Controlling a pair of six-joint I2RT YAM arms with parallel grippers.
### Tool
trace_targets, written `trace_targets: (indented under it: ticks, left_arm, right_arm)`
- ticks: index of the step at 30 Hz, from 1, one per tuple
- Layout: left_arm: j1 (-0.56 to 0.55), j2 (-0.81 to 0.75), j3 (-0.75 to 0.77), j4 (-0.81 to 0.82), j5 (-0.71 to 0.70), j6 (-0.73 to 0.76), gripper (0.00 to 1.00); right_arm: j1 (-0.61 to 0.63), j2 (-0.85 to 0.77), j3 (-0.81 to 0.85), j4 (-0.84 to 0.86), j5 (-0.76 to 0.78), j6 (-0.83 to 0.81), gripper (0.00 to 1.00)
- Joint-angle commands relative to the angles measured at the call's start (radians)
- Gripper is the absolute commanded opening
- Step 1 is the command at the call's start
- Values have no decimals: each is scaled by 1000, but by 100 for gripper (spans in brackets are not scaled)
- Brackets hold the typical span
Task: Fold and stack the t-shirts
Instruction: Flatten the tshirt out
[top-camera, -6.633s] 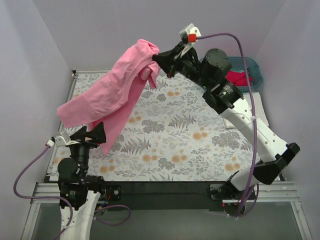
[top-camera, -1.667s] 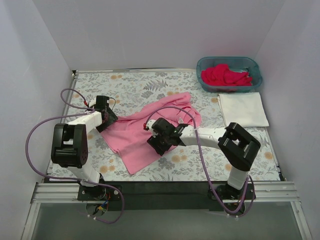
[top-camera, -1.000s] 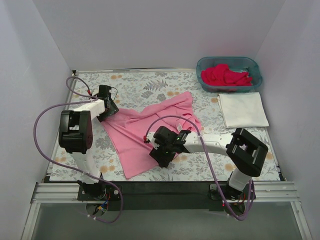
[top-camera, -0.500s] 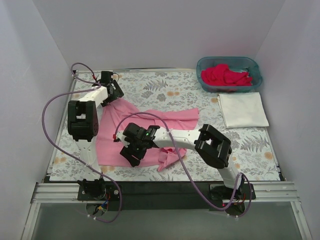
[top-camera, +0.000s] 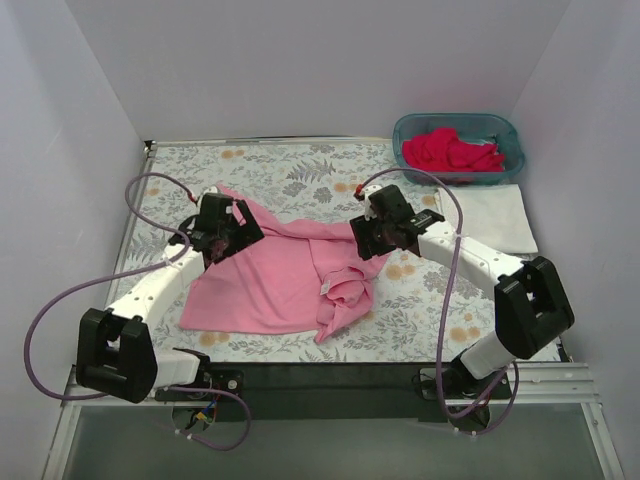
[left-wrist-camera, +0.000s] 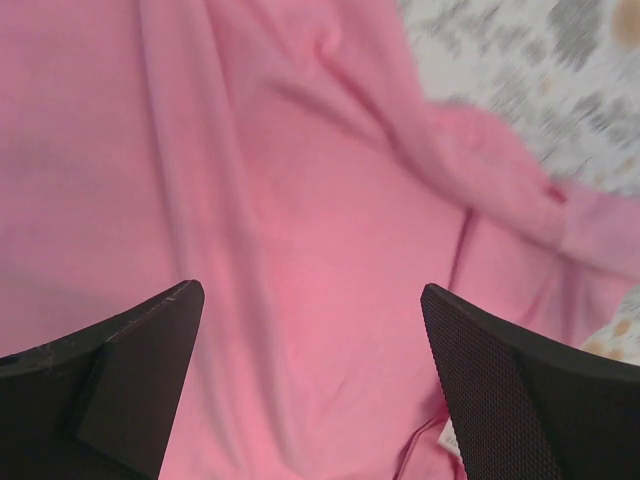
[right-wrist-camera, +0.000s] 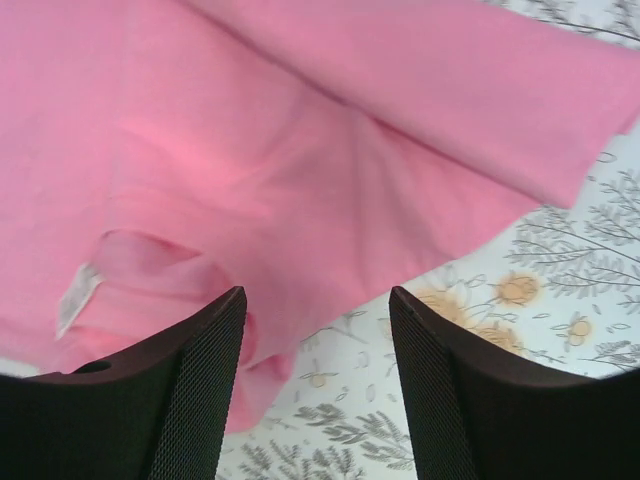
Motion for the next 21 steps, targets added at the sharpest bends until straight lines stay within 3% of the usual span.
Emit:
trace_targets:
  ticks: [1, 9, 21]
  left_arm:
    - [-33, -23, -137, -66, 36, -97, 84]
    - [-30, -72, -305, -21, -40, -175, 82]
    - [-4, -95, -368, -15, -57, -206, 81]
  right_arm:
    - [-89, 22, -14, 87, -24, -4, 55]
    - [-200, 244, 108, 156, -101, -5, 50]
    - [-411, 465, 317, 200, -53, 42, 52]
